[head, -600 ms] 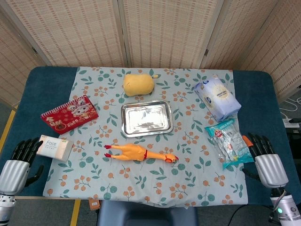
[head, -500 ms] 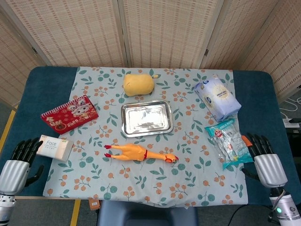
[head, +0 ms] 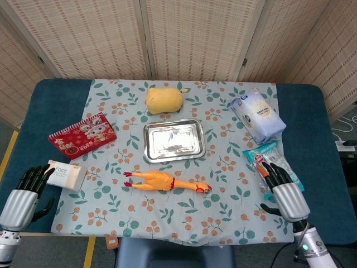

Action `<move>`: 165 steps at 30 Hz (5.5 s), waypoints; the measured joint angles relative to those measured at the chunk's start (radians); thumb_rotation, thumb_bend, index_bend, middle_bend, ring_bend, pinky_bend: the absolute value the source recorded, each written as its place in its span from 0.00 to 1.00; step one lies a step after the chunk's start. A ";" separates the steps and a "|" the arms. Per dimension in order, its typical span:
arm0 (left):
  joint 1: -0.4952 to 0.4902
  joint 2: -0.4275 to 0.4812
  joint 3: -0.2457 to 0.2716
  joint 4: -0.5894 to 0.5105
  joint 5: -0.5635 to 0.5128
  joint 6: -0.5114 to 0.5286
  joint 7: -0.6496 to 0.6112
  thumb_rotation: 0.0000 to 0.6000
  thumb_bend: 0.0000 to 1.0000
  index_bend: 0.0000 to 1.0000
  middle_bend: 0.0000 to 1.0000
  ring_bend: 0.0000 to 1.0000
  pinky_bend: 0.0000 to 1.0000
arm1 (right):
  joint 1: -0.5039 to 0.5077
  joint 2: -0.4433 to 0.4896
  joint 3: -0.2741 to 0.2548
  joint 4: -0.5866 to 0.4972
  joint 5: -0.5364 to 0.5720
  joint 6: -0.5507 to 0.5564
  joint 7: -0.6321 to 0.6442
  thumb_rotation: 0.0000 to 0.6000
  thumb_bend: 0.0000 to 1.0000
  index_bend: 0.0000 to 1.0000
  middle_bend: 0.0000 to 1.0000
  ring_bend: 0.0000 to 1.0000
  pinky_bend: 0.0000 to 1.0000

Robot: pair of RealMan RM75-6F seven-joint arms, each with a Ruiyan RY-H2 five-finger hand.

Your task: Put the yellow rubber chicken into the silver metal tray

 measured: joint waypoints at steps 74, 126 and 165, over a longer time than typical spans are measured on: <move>-0.016 0.042 0.001 -0.001 -0.055 -0.058 -0.089 1.00 0.44 0.05 0.03 0.00 0.07 | 0.473 -0.662 0.163 0.207 0.576 -0.235 -0.538 1.00 0.37 0.88 0.60 0.73 1.00; -0.452 -0.043 -0.112 -0.454 -0.367 -0.601 0.644 1.00 0.32 0.00 0.02 0.00 0.15 | 0.594 -0.743 0.287 0.044 0.597 -0.119 -0.724 1.00 0.37 0.88 0.61 0.73 1.00; -0.508 -0.223 -0.108 -0.232 -0.213 -0.452 0.409 1.00 0.84 0.86 0.86 0.80 0.99 | 0.614 -0.715 0.254 0.016 0.616 -0.092 -0.710 1.00 0.37 0.88 0.61 0.73 1.00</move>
